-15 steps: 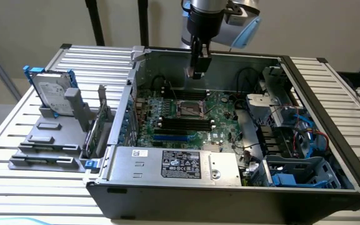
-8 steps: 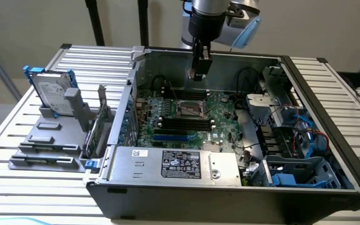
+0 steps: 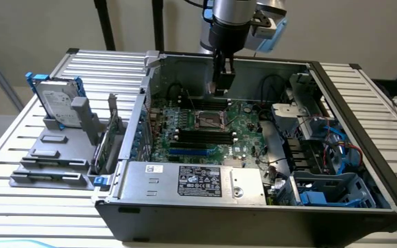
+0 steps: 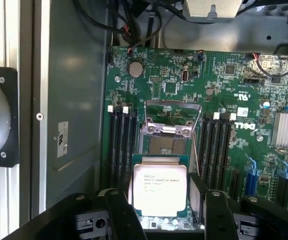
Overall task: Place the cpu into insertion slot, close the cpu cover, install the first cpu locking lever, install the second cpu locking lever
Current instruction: 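Place the cpu into insertion slot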
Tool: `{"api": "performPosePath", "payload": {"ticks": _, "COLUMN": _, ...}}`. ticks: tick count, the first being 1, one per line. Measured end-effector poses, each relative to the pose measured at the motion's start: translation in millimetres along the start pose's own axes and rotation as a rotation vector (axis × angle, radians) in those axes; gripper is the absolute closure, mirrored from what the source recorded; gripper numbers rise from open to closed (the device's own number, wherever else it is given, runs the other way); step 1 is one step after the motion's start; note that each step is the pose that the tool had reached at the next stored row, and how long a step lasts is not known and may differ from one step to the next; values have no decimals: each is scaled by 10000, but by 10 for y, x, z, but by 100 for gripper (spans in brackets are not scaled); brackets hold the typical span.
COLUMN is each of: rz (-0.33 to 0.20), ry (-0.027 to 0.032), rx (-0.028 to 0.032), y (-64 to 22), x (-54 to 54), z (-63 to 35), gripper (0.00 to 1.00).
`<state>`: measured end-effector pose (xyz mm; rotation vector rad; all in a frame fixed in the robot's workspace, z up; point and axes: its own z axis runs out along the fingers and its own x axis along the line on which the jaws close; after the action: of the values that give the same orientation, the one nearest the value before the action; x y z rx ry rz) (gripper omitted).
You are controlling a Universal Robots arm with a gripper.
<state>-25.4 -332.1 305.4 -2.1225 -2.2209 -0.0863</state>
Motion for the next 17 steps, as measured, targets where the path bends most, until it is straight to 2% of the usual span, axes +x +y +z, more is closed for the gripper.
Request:
{"api": "performPosePath", "payload": {"ticks": 2, "rz": 46, "ry": -3, "rx": -23, "y": -3, "x": -15, "z": 33, "gripper": 46}}
{"api": "performPosePath", "payload": {"ticks": 9, "rz": 96, "ry": -8, "rx": -161, "y": -21, "x": -66, "z": 152, "gripper": 46}}
{"api": "performPosePath", "payload": {"ticks": 13, "rz": 99, "ry": -23, "rx": -174, "y": -33, "x": -85, "z": 223, "gripper": 46}}
{"api": "performPosePath", "payload": {"ticks": 17, "rz": 111, "ry": -69, "rx": -173, "y": -36, "x": -91, "z": 295, "gripper": 46}}
